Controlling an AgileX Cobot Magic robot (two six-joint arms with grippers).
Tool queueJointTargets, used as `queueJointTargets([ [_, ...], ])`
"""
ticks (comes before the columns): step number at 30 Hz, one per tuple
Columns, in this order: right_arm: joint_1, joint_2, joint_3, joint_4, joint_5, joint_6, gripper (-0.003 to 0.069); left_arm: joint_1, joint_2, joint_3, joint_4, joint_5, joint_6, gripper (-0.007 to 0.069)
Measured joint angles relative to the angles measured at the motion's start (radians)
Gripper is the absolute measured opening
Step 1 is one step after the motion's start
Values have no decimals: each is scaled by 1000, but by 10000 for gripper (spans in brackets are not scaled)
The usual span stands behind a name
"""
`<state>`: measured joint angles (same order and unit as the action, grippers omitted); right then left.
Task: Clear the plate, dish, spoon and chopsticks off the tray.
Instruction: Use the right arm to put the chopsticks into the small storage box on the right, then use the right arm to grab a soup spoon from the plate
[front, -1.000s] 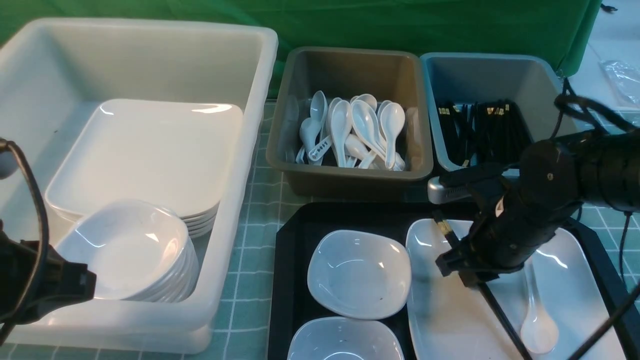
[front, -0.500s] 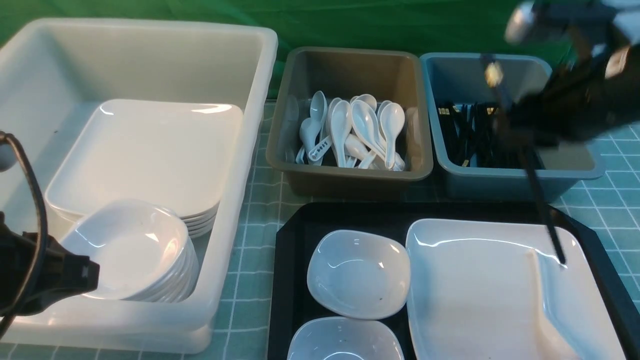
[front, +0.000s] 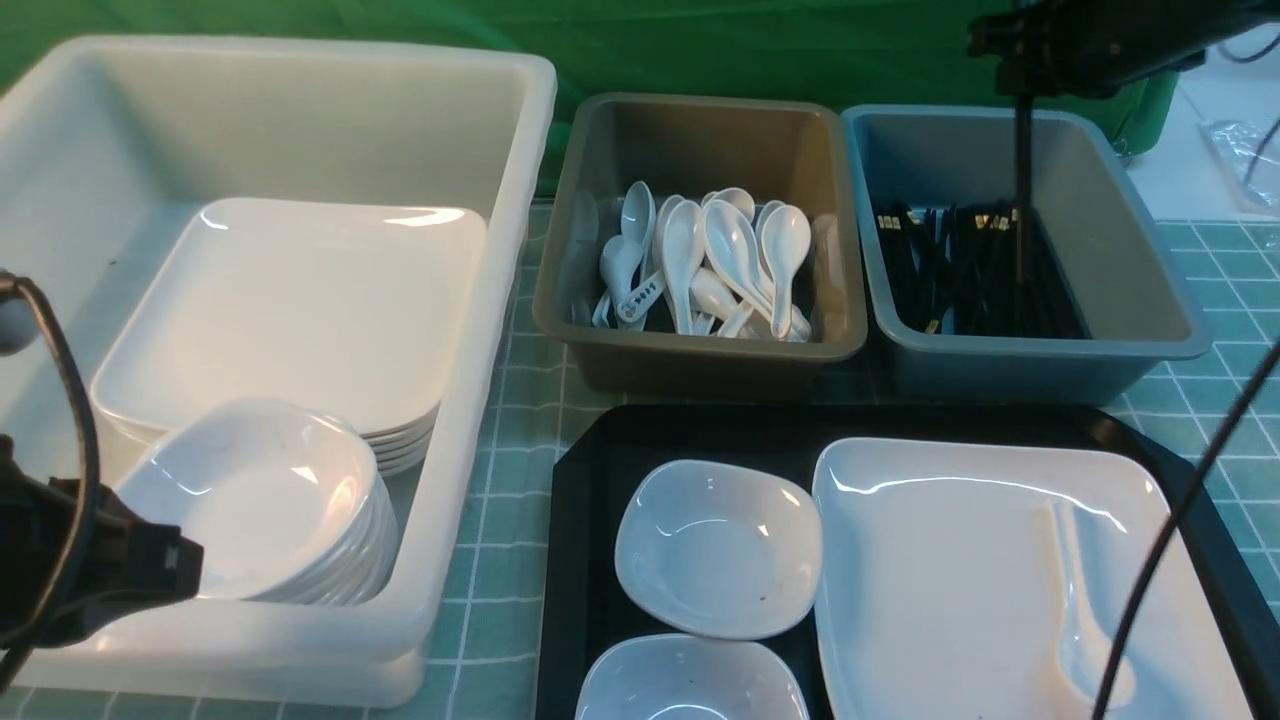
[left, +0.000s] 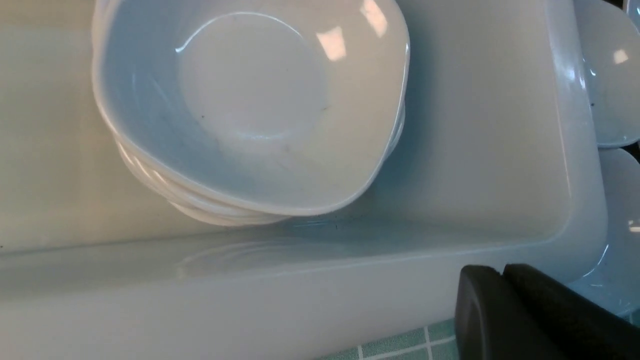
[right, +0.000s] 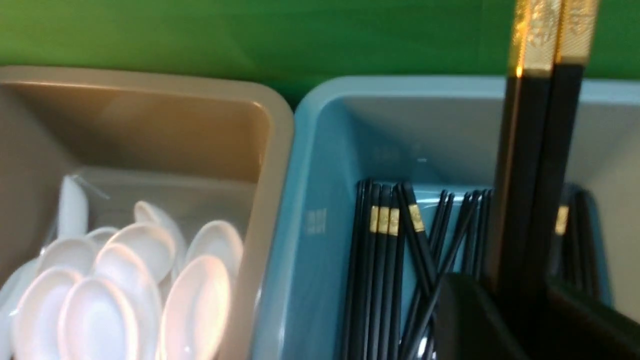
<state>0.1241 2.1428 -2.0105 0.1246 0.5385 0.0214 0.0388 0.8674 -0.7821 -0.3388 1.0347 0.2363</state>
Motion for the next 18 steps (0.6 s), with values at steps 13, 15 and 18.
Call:
queueJointTargets([
  [13, 0, -119, -10, -59, 516, -56, 165, 0, 0, 0, -2, -1, 0, 17],
  [15, 0, -172, 13, -62, 591, -79, 82, 0, 0, 0, -2, -8, 0, 17],
  [18, 0, -301, 163, -62, 590, -89, 41, 0, 0, 0, -4, -12, 0, 17],
])
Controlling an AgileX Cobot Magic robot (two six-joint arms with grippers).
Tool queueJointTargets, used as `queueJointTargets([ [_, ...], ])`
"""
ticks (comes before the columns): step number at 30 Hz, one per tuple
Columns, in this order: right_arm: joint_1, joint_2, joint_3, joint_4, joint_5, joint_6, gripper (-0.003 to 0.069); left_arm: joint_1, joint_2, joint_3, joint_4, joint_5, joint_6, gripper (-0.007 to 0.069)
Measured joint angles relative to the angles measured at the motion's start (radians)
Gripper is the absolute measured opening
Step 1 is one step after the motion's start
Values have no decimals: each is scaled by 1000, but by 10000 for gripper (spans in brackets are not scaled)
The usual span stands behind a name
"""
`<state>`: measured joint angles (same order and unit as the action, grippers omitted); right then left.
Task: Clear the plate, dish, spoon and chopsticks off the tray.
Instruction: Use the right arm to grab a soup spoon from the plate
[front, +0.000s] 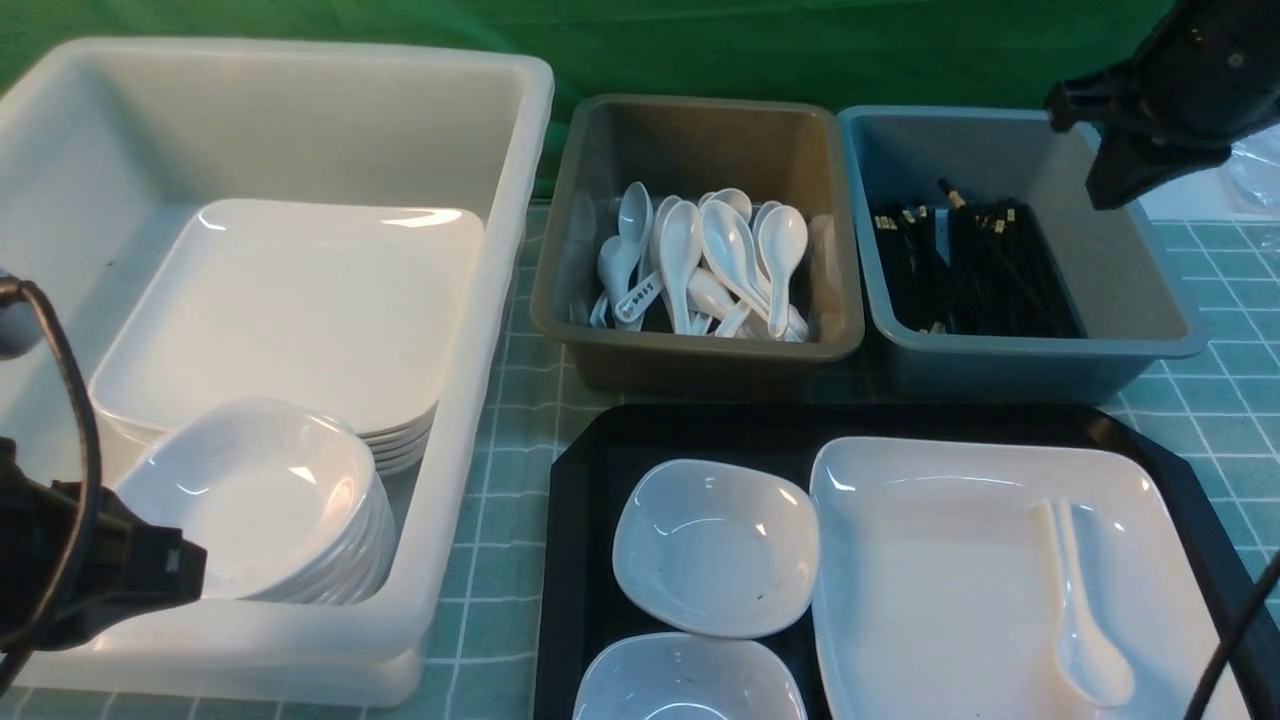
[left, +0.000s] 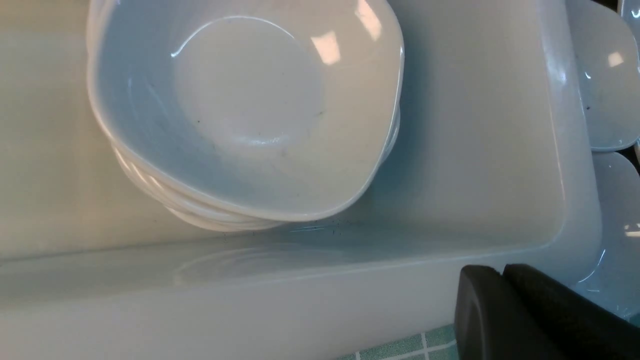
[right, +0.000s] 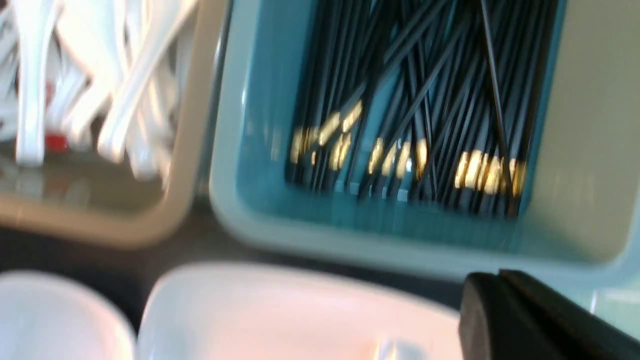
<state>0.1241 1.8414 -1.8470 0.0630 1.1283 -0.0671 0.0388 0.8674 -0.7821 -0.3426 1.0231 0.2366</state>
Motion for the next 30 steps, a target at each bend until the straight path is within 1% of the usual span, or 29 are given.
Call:
queueJointTargets([
  [2, 0, -45, 89, 0, -1, 8, 48, 0, 0, 0, 0, 0, 0, 17],
  [4, 0, -83, 188, 0, -2, 17, 80, 0, 0, 0, -1, 0, 0, 17],
  [5, 0, -114, 306, -1, -19, 27, 132, 0, 0, 0, -3, 0, 0, 17],
  [6, 0, -133, 394, -1, -57, 29, 203, 0, 0, 0, -6, 0, 0, 17],
  [8, 0, -139, 524, -1, -153, 34, 325, 0, 0, 0, -8, -7, 0, 17],
  [9, 0, -139, 536, -1, -163, 35, 337, 0, 0, 0, -8, -8, 0, 17],
  [11, 0, -123, 650, 1, -285, 48, 454, 0, 0, 0, -8, -18, 1, 17],
  [13, 0, -101, 702, 7, -358, 52, 513, 0, 0, 0, -8, -26, 1, 17],
  [16, 3, -50, 735, 9, -434, 52, 539, 0, 0, 0, -11, -36, 1, 17],
  [21, 25, 0, 735, 4, -457, 46, 533, 0, 0, 0, -11, -37, 1, 17],
  [22, 34, 7, 733, -1, -458, 37, 485, 0, 0, 0, -11, -37, 1, 17],
  [23, 35, 7, 732, -4, -458, 33, 475, 0, 0, 0, -11, -37, 1, 17],
  [24, 40, 9, 731, -12, -458, 15, 328, 0, 0, 0, -11, -37, 1, 17],
  [25, 41, 9, 728, -12, -455, 1, 219, 0, 0, 0, -11, -37, 1, 17],
  [26, 42, 9, 728, -12, -455, -2, 219, 0, 0, 0, -11, -37, 1, 17],
  [28, 50, 5, 724, -1, -433, -14, 86, 0, 0, 0, -11, -37, 1, 17],
  [30, 64, -14, 724, 27, -402, -23, 80, 0, 0, 0, -11, -37, 1, 17],
])
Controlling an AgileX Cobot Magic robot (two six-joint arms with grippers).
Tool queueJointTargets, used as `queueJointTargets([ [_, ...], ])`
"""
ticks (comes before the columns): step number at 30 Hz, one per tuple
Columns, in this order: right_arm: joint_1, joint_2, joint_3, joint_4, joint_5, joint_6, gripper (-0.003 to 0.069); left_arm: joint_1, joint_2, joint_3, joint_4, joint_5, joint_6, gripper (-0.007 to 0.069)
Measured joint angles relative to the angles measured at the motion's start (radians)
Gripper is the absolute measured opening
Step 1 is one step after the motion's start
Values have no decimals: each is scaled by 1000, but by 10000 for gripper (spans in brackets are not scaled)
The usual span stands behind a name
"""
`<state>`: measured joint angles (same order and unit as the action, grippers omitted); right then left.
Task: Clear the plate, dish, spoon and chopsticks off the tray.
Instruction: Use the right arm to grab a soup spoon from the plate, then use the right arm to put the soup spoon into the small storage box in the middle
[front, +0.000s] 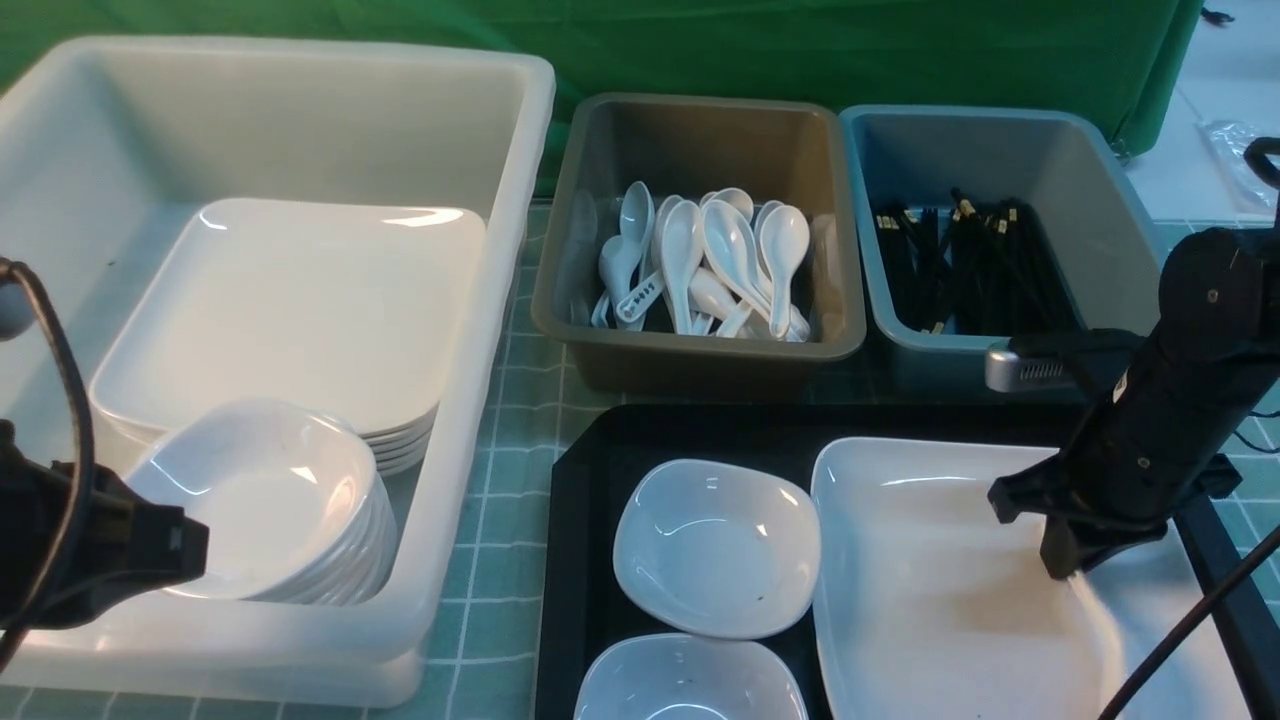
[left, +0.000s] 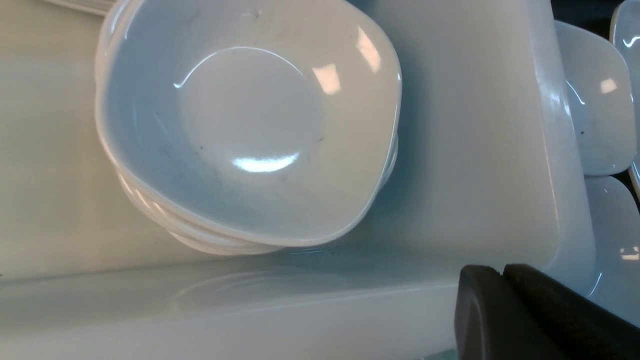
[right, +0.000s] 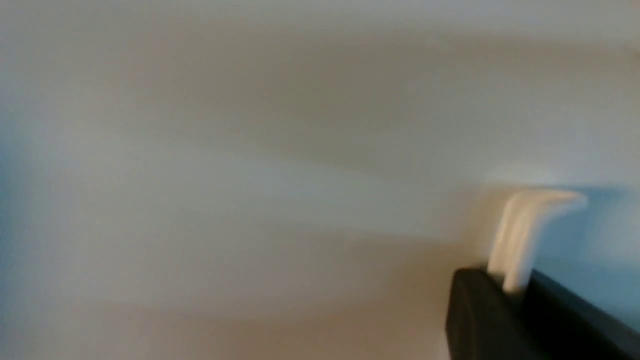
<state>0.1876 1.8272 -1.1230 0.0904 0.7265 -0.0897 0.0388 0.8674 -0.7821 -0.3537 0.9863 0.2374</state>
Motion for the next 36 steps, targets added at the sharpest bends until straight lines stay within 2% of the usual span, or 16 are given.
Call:
queueJointTargets([
  [3, 39, -86, -32, 41, 5, -5, 80, 0, 0, 0, 0, -3, 0, 17],
  [8, 105, -172, -204, 74, -101, -6, 80, 0, 0, 0, 0, -9, 0, 17],
  [12, 171, -79, -485, 76, -309, -19, 80, 0, 0, 0, 0, -11, 0, 17],
  [17, 206, 82, -697, 79, -354, -21, 85, 0, 0, 0, -1, -11, 0, 17],
  [20, 214, 226, -822, 80, -353, 44, 170, 0, 0, 0, -4, -11, 6, 17],
  [21, 214, 231, -826, 80, -353, 48, 170, 0, 0, 0, -4, -11, 9, 17],
  [23, 214, 280, -858, 80, -331, 74, 290, 0, 0, 0, -13, -11, 57, 17],
  [26, 215, 293, -867, 80, -280, 77, 426, 0, 1, 0, -67, -12, 127, 17],
  [29, 215, 257, -869, 61, -163, 46, 482, 0, 16, -1, -148, -3, 189, 13],
  [30, 213, 227, -873, 39, -74, 38, 466, 0, 28, -7, -173, 5, 200, 8],
  [31, 212, 215, -873, 35, -61, 36, 453, -1, 31, -7, -176, 7, 202, 7],
  [32, 211, 173, -876, -1, 20, 23, 391, -13, 51, -26, -189, 21, 211, 4],
  [33, 210, 157, -877, -12, 60, 19, 363, -16, 57, -33, -189, 22, 211, 4],
  [34, 207, 117, -877, -42, 124, 10, 282, -29, 71, -48, -189, 29, 211, 3],
  [35, 206, 58, -877, -82, 204, -2, 161, -64, 95, -78, -178, 34, 203, 1],
  [36, 206, 16, -874, -107, 251, -6, 104, -100, 113, -102, -164, 34, 190, 0],
])
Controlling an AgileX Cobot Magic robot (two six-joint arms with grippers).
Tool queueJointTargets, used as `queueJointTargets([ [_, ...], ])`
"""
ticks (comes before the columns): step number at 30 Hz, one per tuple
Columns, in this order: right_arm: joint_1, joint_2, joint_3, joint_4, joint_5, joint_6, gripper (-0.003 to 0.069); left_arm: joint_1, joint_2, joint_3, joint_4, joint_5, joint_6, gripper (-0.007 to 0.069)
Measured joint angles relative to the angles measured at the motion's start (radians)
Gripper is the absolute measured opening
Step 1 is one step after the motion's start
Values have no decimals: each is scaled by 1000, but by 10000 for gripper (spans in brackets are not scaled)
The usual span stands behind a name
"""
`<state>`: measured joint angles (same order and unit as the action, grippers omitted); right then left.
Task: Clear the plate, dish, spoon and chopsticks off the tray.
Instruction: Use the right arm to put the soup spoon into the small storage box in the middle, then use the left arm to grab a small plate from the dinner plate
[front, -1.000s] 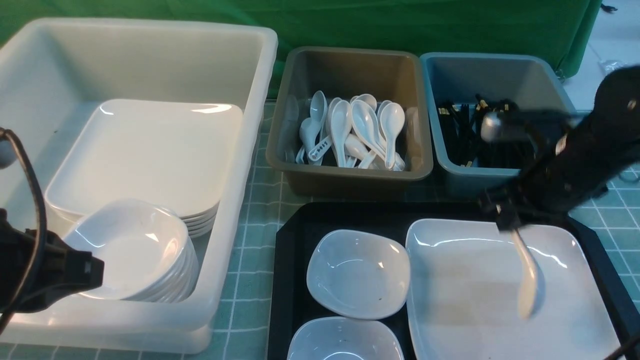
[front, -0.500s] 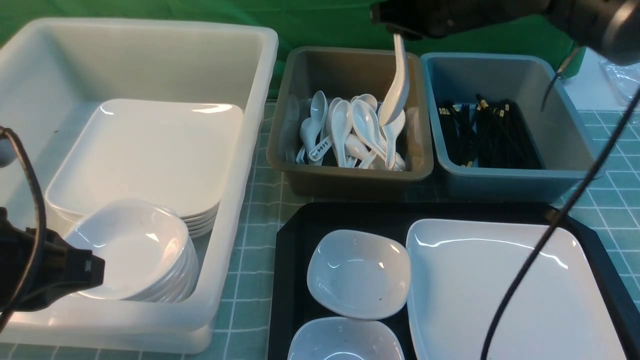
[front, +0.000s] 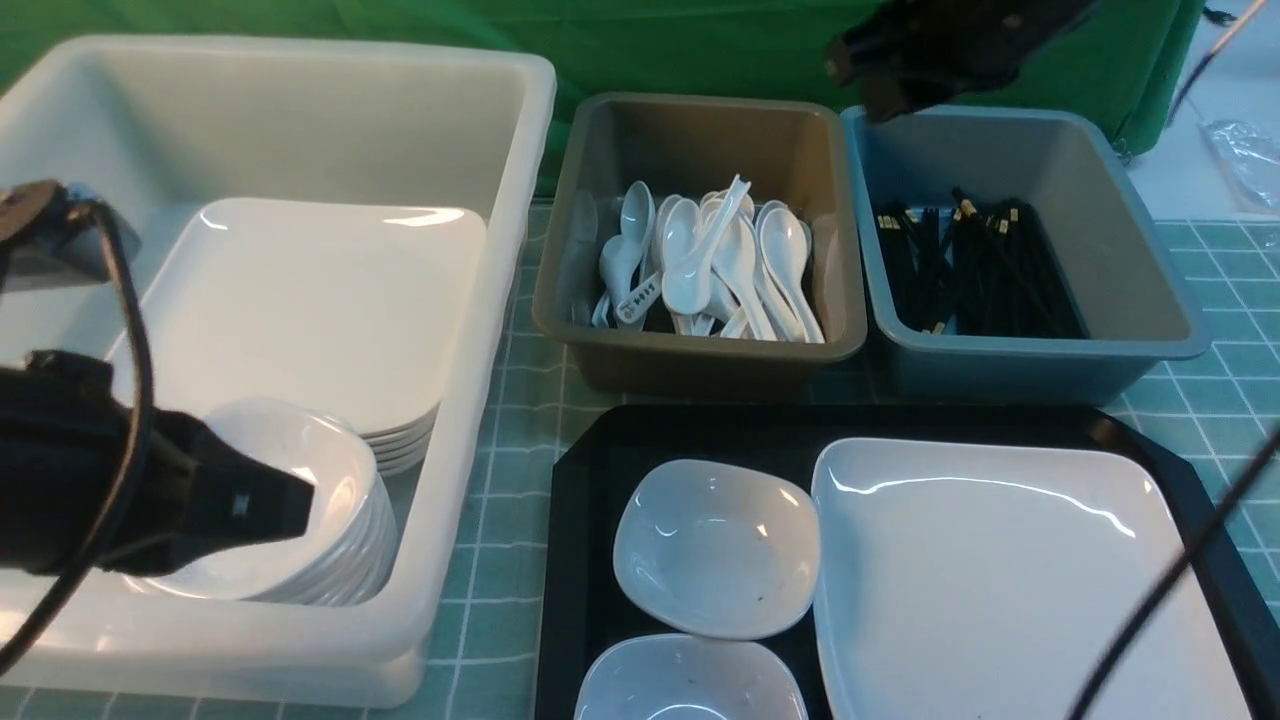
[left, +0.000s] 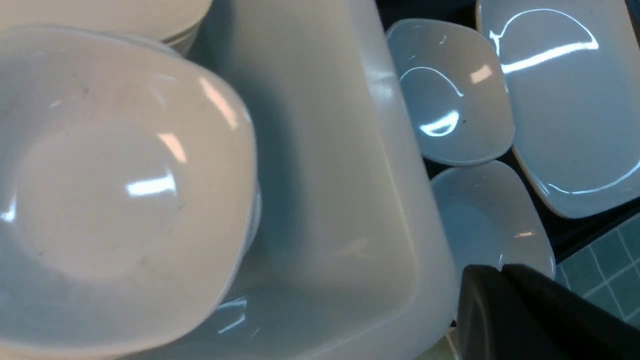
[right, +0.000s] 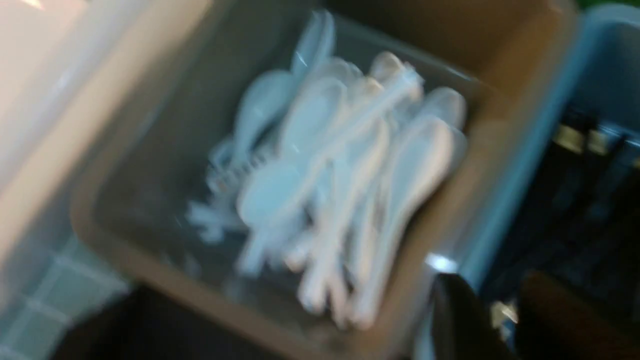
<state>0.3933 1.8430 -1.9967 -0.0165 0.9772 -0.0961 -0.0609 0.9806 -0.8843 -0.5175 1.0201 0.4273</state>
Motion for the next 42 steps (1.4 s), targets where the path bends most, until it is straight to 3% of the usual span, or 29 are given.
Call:
queueJointTargets([
  [3, -1, -124, 48, -42, 93, -12, 38, -153, 69, -74, 74, -5, -84, 1],
  [9, -1, -366, 330, -49, 119, -22, 25, -543, 311, -216, 311, -24, -356, 0],
  [15, -1, -572, 620, -49, 24, -18, 22, -697, 556, -320, 373, -44, -409, 13],
  [21, -1, -731, 791, -49, -18, 2, 22, -707, 718, -386, 432, -59, -427, 106],
  [25, -1, -779, 814, -49, -18, 8, 22, -707, 789, -388, 501, -80, -427, 218],
  [29, -1, -822, 815, -49, -17, 25, 22, -707, 848, -389, 526, -115, -427, 381],
  [33, -1, -828, 815, -49, -10, 35, 22, -707, 884, -389, 527, -163, -435, 467],
  [42, -1, -828, 815, -46, -10, 35, 22, -707, 920, -389, 511, -159, -449, 498],
])
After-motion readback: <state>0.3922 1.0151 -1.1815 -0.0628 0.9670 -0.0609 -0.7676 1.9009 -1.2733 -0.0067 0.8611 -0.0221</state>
